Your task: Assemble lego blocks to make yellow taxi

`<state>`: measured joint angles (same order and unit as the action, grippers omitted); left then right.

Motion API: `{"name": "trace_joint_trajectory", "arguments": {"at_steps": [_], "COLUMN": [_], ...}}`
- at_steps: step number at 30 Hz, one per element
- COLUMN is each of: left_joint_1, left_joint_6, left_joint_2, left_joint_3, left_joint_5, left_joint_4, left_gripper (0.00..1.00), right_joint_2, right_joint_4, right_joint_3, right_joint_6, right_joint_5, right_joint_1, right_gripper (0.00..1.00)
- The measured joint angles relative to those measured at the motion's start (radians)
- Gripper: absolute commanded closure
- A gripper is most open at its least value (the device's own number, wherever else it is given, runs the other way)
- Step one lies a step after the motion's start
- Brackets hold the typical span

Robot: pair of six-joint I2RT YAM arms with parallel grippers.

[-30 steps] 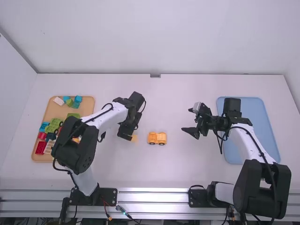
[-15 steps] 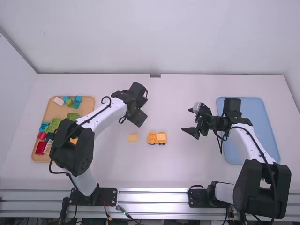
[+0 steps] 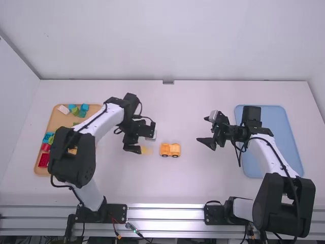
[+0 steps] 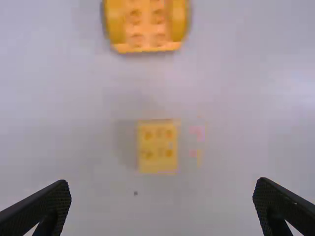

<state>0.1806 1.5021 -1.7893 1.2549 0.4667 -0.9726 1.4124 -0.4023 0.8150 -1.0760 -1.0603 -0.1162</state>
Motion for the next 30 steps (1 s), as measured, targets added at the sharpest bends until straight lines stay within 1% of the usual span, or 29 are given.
{"name": "trace_joint_trajectory", "arguments": {"at_steps": [2, 4, 6, 11, 13, 14, 15, 17, 19, 21, 25, 27, 30], "left_joint_1": [-0.050, -0.133, -0.165, -0.185, -0.185, -0.185, -0.185, -0.185, -0.185, -0.185, -0.185, -0.185, -0.185], "left_joint_6": [0.079, 0.221, 0.299, 0.463, 0.493, 0.493, 0.476, 0.428, 0.377, 0.323, 0.237, 0.210, 0.174], "left_joint_2": [0.001, 0.009, 0.013, 0.013, 0.013, 0.013, 0.013, 0.013, 0.013, 0.013, 0.013, 0.013, 0.013], "left_joint_3": [-0.009, -0.056, -0.103, -0.248, -0.294, -0.306, -0.335, -0.364, -0.385, -0.399, -0.404, -0.404, -0.418], "left_joint_5": [0.089, 0.232, 0.302, 0.435, 0.462, 0.467, 0.477, 0.486, 0.494, 0.500, 0.503, 0.507, 0.514], "left_joint_4": [0.000, 0.018, 0.039, 0.095, 0.160, 0.186, 0.257, 0.347, 0.414, 0.466, 0.519, 0.533, 0.578], "left_gripper": [0.01, 0.01, 0.01, 0.01, 0.01, 0.01, 0.01, 0.01, 0.01, 0.01, 0.01, 0.01, 0.01], "right_joint_2": [0.000, 0.000, 0.000, 0.000, 0.000, 0.000, 0.000, 0.000, 0.000, 0.000, 0.000, 0.000, -0.002], "right_joint_4": [0.000, 0.000, 0.000, -0.002, -0.002, -0.001, 0.001, 0.000, 0.005, 0.015, 0.021, 0.020, 0.065], "right_joint_3": [0.000, 0.000, 0.000, 0.000, 0.000, 0.000, 0.000, 0.000, 0.000, 0.000, 0.000, -0.005, -0.051], "right_joint_6": [0.000, 0.000, -0.001, 0.000, 0.000, 0.000, -0.001, -0.001, 0.000, -0.001, -0.008, -0.040, -0.114], "right_joint_5": [0.000, 0.000, -0.001, -0.001, -0.001, -0.002, -0.002, -0.003, -0.003, -0.003, -0.010, -0.013, -0.018], "right_joint_1": [0.000, 0.000, 0.000, 0.000, 0.000, 0.000, 0.000, 0.000, 0.000, 0.000, 0.004, 0.017, 0.084], "right_gripper": [0.01, 0.01, 0.01, 0.01, 0.01, 0.01, 0.01, 0.01, 0.01, 0.01, 0.01, 0.01, 0.01]}}
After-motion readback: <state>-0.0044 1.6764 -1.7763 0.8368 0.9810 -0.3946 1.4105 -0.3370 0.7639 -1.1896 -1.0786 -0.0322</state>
